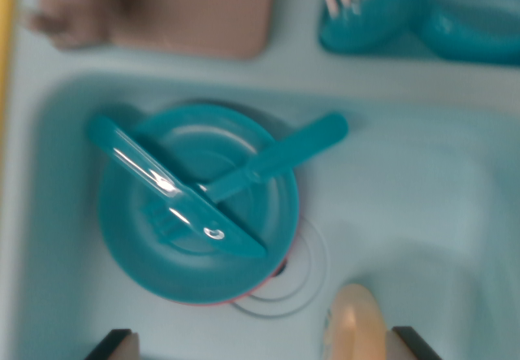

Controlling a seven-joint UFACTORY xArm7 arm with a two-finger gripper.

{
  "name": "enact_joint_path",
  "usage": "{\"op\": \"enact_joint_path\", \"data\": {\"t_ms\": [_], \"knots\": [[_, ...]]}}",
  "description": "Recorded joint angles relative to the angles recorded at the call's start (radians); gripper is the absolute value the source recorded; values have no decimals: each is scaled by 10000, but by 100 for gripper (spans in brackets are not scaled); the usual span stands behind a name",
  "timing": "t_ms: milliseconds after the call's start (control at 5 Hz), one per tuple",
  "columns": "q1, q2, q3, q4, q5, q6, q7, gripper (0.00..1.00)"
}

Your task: Pick detergent from the sink

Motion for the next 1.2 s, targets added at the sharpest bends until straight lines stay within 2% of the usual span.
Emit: {"op": "enact_joint_path", "data": {"t_ms": [200, 400, 600, 800, 1000, 1200], "knots": [[-89, 85, -97, -367, 63, -381, -287, 0], [-89, 85, -97, -367, 63, -381, -287, 0], [-174, 166, -190, -718, 124, -745, -561, 0], [-174, 166, -190, -718, 124, -745, -561, 0], [-248, 237, -272, -1027, 177, -1066, -802, 0], [-248, 237, -272, -1027, 177, -1066, -802, 0]]}}
